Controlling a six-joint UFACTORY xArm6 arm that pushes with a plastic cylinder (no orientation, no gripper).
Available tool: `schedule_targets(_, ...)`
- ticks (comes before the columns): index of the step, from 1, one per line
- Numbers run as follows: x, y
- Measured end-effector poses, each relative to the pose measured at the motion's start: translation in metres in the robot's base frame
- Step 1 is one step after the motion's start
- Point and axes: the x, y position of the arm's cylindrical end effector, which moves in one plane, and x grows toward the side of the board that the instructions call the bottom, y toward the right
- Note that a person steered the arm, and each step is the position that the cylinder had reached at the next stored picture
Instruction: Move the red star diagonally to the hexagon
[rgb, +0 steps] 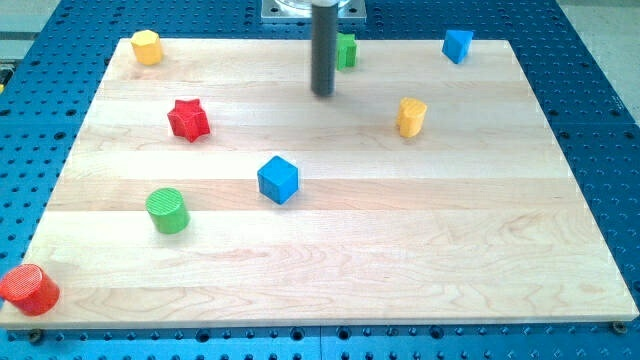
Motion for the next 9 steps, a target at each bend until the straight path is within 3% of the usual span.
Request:
schedule_targets(2,0.109,-0.119)
schedule_targets(3,0.106,-0.187)
schedule_targets(4,0.066,-0.200)
schedule_targets(5,0.062,-0.132)
schedule_targets(6,0.100,-0.093)
schedule_targets(7,0.120,-0.130)
schedule_targets(9,0.136,-0.290)
